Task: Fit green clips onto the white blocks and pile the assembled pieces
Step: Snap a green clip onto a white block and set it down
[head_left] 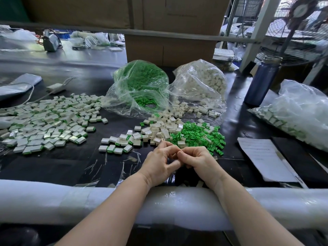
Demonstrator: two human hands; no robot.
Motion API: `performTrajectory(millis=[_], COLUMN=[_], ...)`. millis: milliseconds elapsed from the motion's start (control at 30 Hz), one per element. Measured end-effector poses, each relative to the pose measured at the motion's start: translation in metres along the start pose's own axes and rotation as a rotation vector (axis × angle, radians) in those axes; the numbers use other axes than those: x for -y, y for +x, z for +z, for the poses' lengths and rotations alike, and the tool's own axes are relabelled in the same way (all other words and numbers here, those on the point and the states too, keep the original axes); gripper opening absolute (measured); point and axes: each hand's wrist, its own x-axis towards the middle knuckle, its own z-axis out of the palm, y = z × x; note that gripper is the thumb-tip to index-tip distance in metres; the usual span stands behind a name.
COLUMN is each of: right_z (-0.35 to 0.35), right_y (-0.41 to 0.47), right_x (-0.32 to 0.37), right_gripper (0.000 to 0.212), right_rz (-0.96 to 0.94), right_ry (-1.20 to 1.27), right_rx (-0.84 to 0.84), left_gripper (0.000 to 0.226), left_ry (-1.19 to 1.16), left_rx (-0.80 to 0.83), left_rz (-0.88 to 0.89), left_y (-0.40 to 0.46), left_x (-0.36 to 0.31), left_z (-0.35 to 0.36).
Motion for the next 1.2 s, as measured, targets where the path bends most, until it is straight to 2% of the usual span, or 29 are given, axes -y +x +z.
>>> performTrajectory(millis=[467, 600, 1200], right_z=[0.0008, 0.0004, -0.0004], right_y=[-0.0003, -0.0005, -0.0015], right_x=[0.0001, 0.0004, 0.0002], right_gripper=[0.019, 0.02, 0.02], right_rz=[0.026, 0.041, 0.059], right_ry=[-0.023, -0.001, 0.044], right_rx=[-0.041, -0.035, -0.018], left_gripper=[0.009, 0.021, 0.024], left_ry=[0.068, 0.077, 0.11], left_rx=[0.031, 0.026, 0.029], left_rz=[-0.01, 0.005, 0.027], left_y=[-0.0005, -0.0002, -0.0014], left_x=[0.0, 0.0018, -0.0028], left_z=[0.0002, 0.0, -0.0001])
